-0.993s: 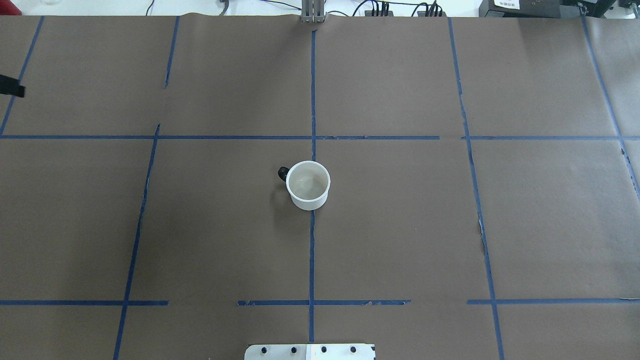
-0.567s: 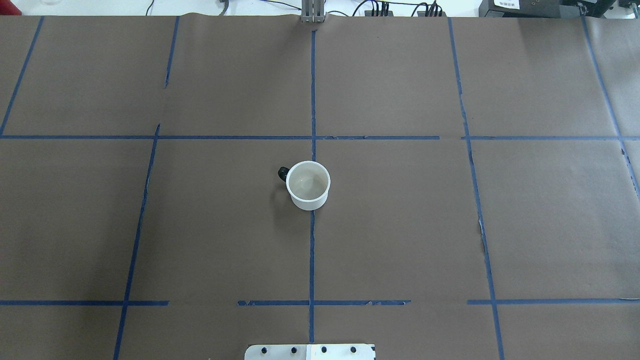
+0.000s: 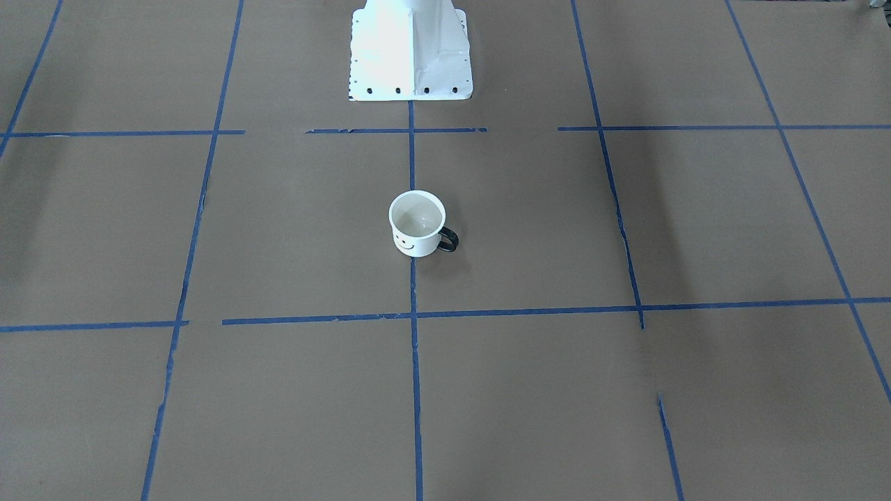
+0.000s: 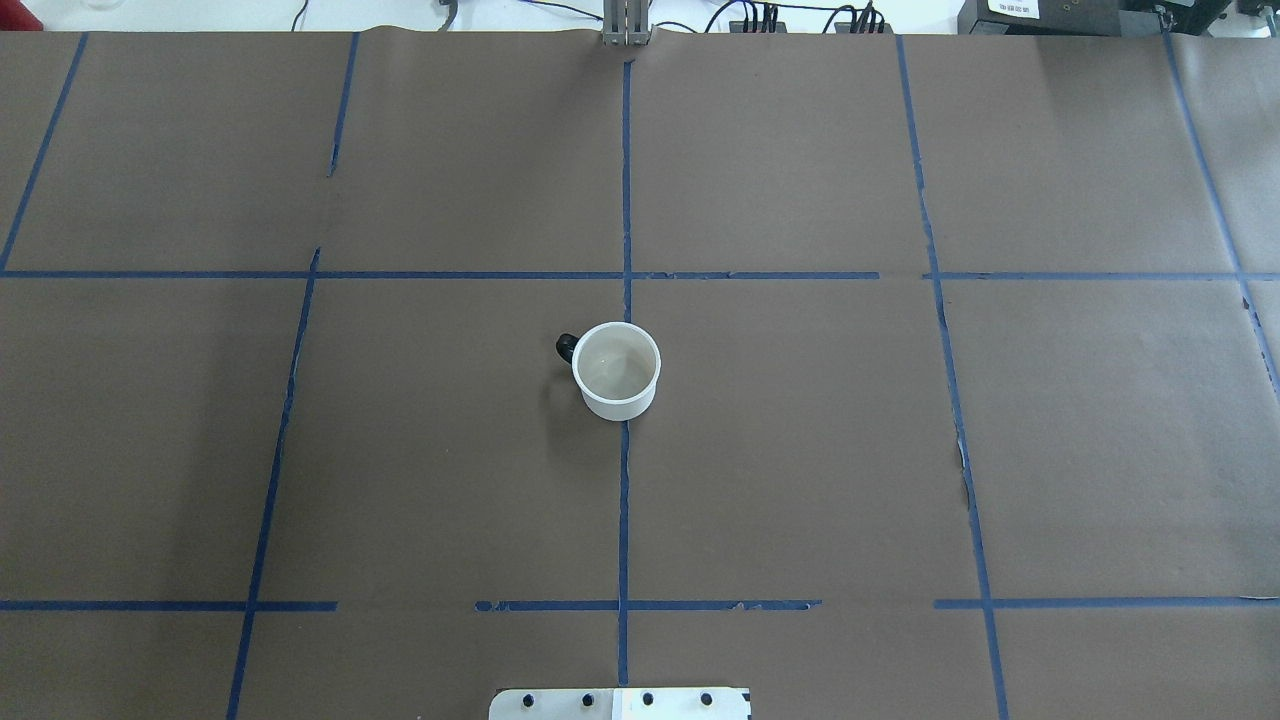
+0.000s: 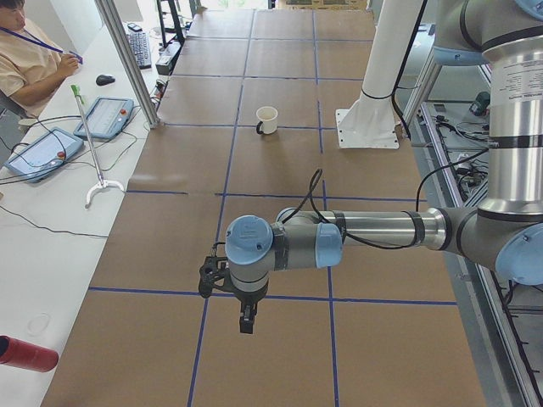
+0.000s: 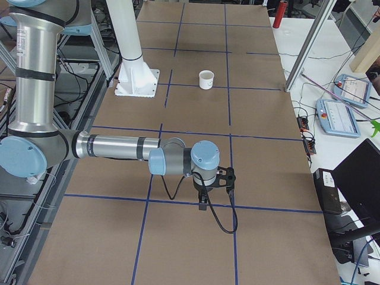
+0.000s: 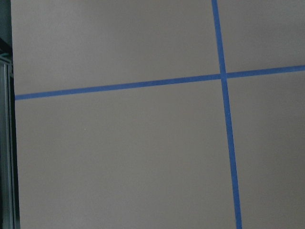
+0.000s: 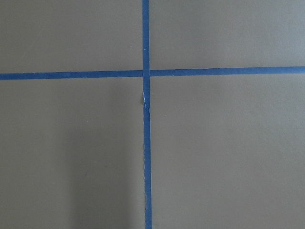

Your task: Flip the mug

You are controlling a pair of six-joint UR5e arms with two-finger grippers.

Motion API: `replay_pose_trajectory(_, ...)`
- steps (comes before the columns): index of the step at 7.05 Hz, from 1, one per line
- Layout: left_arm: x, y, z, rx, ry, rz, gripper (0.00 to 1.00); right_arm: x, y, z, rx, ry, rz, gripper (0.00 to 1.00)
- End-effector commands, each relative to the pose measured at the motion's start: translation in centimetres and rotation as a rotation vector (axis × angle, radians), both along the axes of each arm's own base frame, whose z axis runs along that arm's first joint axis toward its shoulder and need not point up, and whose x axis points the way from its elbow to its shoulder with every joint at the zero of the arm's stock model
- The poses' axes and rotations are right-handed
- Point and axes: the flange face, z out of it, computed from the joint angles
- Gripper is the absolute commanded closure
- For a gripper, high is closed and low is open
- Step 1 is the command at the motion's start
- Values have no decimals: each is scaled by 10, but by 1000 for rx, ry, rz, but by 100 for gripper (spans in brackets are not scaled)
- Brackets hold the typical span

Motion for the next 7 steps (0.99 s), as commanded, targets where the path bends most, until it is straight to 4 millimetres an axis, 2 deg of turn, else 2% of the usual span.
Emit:
replay_pose_trajectory(1, 25, -17, -27, 5, 59, -16, 0, 0, 0, 0, -1, 0, 1, 0)
replay_pose_trajectory(2, 49, -21, -26, 9, 61, 30, 0, 0, 0, 0, -1, 0, 1, 0)
replay_pose_trajectory(5, 51, -28, -44, 164, 51, 39, 0, 0, 0, 0, 0, 0, 0, 0)
replay_pose_trajectory(7, 50, -24, -40, 147, 56, 26, 0, 0, 0, 1, -1, 0, 0, 0)
